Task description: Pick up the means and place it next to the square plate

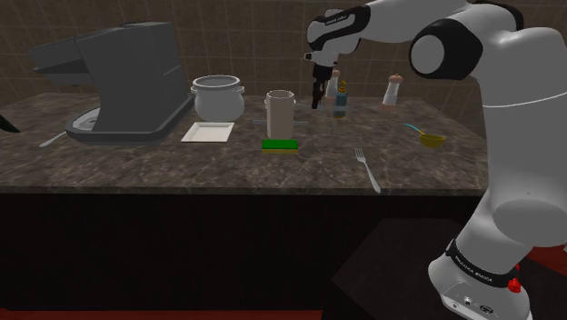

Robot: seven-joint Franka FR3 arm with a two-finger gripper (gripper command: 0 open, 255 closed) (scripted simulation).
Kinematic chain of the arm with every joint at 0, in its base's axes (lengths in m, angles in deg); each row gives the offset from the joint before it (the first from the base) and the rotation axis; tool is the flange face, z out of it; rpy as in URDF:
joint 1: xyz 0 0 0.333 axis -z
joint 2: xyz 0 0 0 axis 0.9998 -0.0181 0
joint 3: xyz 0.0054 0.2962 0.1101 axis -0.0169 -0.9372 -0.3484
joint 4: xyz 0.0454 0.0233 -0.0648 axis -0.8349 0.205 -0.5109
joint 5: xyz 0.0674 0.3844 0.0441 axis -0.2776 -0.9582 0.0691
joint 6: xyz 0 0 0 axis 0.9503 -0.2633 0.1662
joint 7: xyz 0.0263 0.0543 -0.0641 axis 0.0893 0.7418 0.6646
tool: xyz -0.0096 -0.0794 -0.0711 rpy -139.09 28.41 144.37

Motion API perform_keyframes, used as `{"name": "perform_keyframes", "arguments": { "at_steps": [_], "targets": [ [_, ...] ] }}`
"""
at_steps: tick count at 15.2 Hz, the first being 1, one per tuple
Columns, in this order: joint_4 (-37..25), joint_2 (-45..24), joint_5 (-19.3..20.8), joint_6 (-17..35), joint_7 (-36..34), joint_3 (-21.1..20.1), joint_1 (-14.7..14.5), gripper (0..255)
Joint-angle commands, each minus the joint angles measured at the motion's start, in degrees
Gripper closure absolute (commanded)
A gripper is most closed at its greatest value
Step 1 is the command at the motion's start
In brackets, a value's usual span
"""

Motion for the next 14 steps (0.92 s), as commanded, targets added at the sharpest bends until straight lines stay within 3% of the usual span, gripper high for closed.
{"name": "perform_keyframes", "arguments": {
  "at_steps": [1, 8, 14],
  "targets": [
    [0.7, 0.4, 0.4, 0.7, -2.3, -0.5, -1.9, 255],
    [-1.9, -1.0, 1.0, 1.0, -10.4, -2.4, -7.6, 255],
    [-7.9, -4.5, 1.3, -0.3, -17.3, -4.1, -11.6, 255]
  ]
}}
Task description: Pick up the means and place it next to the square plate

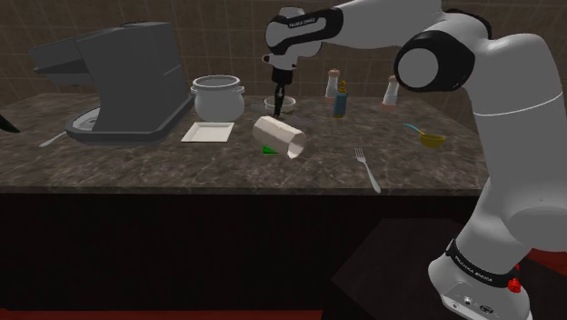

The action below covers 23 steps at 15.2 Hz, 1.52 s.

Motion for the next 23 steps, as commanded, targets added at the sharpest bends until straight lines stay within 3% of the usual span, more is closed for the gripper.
{"name": "perform_keyframes", "arguments": {
  "at_steps": [1, 9, 23],
  "targets": [
    [-2.2, -1.3, 0.1, -0.5, -2.5, -0.6, -1.4, 255],
    [-19.0, -11.2, -0.2, -6.0, -11.5, -2.8, -4.6, 255],
    [-8.2, -11.2, -1.0, 4.5, -9.4, -3.0, -6.1, 255]
  ]
}}
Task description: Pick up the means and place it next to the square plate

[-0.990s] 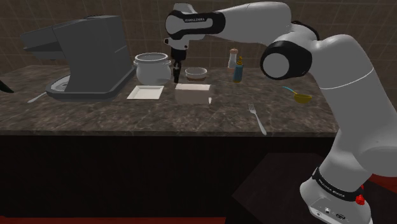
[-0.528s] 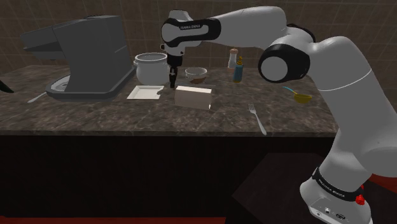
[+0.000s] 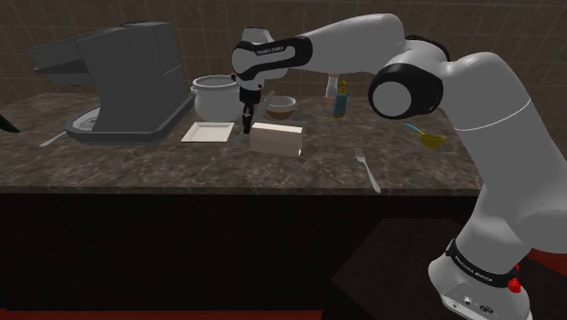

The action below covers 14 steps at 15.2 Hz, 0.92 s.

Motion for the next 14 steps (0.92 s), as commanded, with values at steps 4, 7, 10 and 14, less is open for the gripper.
{"name": "perform_keyframes", "arguments": {
  "at_steps": [4, 7, 10, 14],
  "targets": [
    [3.0, -1.0, -0.4, 2.7, 0.7, -0.3, -0.3, 255],
    [3.0, -1.0, -0.4, 2.7, 0.7, -0.2, -0.3, 255],
    [3.0, -1.0, -0.4, 2.7, 0.7, -0.2, -0.3, 255],
    [3.1, -1.1, -0.4, 3.0, 0.8, -0.2, -0.3, 0]
  ]
}}
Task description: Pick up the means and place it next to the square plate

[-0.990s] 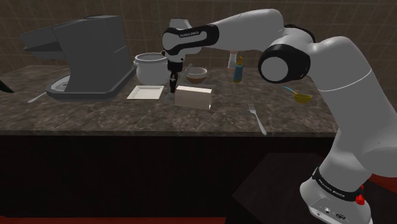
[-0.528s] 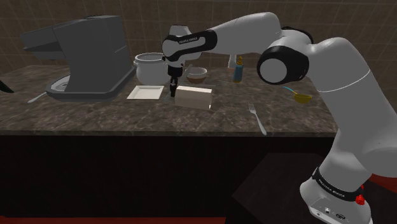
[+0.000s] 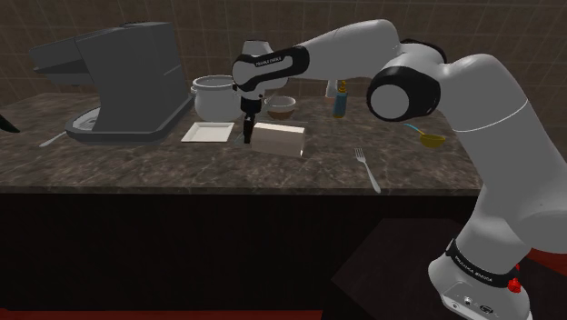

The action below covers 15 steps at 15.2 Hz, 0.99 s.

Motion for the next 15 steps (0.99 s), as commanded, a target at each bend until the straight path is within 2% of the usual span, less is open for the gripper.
{"name": "perform_keyframes", "arguments": {
  "at_steps": [1, 3, 7, 15],
  "targets": [
    [0.1, -0.1, 0.0, 0.0, 0.0, 0.0, 0.0, 0],
    [0.0, 0.0, 0.1, -0.3, -0.1, 0.0, -0.1, 0],
    [-3.4, 2.3, 0.8, -5.8, -0.8, 0.6, 0.5, 0],
    [-3.4, 2.3, 0.8, -5.8, -0.8, 0.6, 0.5, 0]
  ]
}}
